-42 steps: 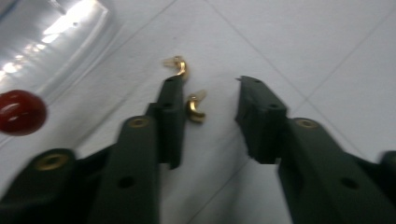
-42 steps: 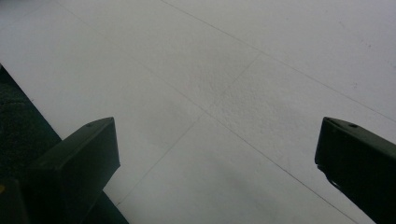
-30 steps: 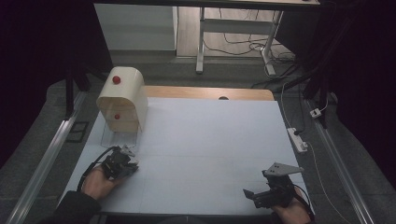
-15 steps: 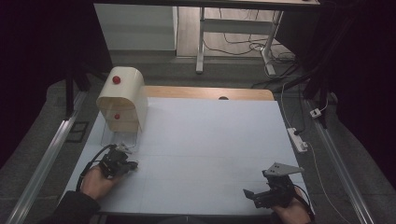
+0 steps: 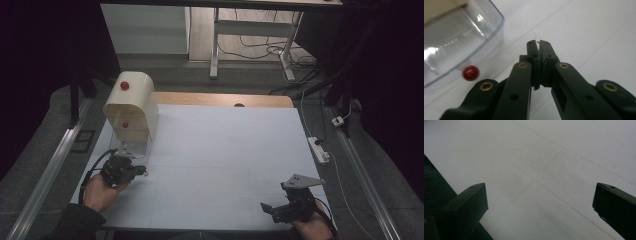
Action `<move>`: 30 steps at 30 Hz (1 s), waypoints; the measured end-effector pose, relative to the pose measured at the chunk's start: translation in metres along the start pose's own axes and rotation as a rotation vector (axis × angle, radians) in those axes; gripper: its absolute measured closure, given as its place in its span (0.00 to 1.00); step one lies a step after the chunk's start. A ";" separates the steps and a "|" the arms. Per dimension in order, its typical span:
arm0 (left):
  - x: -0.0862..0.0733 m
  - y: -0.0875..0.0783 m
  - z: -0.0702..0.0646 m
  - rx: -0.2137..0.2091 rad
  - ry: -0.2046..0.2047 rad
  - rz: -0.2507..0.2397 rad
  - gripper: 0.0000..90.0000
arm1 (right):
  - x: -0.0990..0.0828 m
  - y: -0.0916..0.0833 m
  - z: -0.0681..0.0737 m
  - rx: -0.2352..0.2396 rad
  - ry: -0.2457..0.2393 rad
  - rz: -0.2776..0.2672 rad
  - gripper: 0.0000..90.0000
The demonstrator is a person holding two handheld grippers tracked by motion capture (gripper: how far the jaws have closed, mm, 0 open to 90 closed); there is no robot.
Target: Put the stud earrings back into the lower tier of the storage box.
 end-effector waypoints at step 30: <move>0.017 -0.007 0.057 0.094 -0.142 -0.085 0.70 | -0.001 0.000 0.000 -0.005 0.000 0.005 0.00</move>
Point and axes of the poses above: each handheld gripper's, and its own axes: y roughly forward along the jaws, x roughly out of its top, z roughly to its left, the point moved 10 cm from there along y, roughly forward along the jaws, and after that the axes turned 8 degrees about z, right-handed, at the moved point
